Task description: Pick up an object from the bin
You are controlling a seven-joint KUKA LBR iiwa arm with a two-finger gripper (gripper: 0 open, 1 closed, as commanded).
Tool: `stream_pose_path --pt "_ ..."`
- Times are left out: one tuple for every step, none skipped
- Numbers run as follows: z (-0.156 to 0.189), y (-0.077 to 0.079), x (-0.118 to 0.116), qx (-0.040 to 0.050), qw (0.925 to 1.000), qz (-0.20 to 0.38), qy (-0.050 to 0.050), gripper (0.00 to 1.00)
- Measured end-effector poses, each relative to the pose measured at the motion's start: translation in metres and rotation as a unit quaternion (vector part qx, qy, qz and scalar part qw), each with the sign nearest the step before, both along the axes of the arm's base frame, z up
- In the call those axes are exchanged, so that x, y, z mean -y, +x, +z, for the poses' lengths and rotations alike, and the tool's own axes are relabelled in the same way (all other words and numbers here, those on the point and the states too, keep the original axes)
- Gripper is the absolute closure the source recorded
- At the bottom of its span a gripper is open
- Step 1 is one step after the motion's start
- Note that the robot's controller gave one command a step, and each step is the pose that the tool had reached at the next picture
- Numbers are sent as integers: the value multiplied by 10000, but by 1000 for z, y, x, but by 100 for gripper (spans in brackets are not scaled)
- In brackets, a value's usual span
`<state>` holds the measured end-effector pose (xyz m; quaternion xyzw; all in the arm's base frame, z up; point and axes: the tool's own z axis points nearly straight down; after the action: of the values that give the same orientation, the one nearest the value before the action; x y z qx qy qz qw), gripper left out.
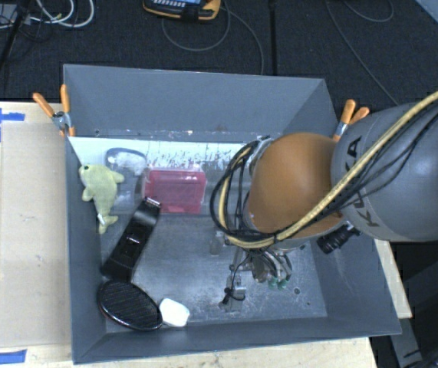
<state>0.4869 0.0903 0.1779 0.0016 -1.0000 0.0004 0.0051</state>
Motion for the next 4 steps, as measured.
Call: stream_pose_path --pt "4 2 1 37 10000 -20 4 0" --pt "-63 0 -54 35 9996 -263 6 0" --pt "-71 -6 -82 -5 9999 -151 -7 0" --pt "-74 -13 -109 33 9999 133 6 0"
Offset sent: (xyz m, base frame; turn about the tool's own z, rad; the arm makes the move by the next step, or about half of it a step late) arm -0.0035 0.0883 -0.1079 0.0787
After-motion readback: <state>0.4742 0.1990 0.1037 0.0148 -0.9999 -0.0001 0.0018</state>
